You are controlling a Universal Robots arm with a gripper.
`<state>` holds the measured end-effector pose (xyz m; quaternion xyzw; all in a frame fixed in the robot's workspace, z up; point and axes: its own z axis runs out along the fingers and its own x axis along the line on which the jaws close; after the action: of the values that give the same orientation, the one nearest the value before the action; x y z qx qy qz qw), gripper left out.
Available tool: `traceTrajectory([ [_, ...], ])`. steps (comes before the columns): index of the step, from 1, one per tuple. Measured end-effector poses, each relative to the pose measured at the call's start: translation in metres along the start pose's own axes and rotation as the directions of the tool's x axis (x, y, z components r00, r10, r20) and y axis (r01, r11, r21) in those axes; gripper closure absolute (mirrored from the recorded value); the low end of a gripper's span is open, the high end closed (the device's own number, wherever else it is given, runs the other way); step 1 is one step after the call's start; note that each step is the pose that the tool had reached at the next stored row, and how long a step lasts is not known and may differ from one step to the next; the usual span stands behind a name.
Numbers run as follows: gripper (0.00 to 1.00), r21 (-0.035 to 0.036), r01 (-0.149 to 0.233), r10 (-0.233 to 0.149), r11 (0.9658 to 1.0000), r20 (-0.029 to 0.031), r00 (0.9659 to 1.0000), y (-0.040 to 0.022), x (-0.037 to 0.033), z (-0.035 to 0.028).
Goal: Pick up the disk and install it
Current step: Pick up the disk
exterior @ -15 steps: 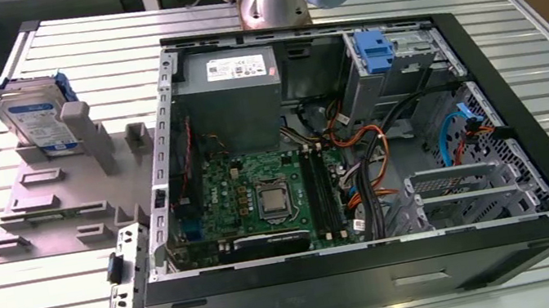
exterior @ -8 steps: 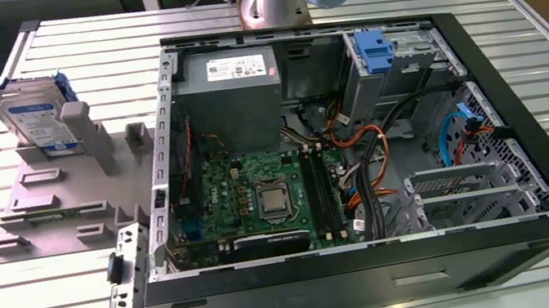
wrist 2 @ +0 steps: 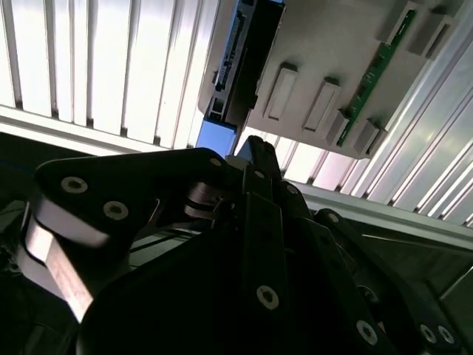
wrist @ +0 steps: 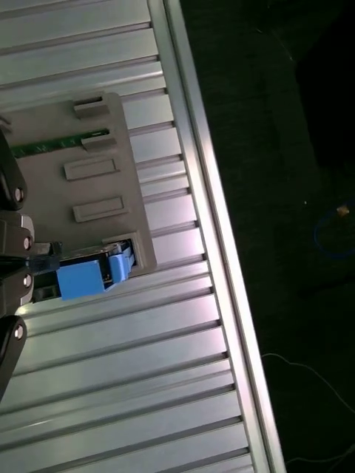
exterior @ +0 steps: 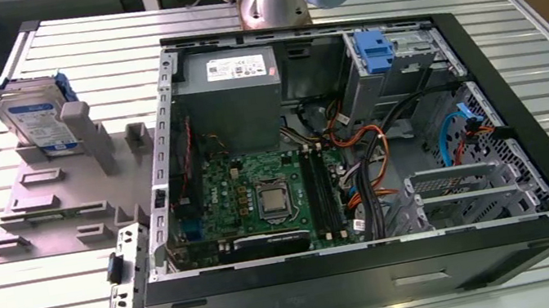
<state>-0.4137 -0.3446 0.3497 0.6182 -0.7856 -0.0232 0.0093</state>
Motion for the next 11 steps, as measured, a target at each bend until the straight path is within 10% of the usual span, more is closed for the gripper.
traceTrajectory([
  [11,0.82,-0.0025,0.111,-0.111,0.9938,-0.0027,0.9938,0.003,0.0006,0.0048],
])
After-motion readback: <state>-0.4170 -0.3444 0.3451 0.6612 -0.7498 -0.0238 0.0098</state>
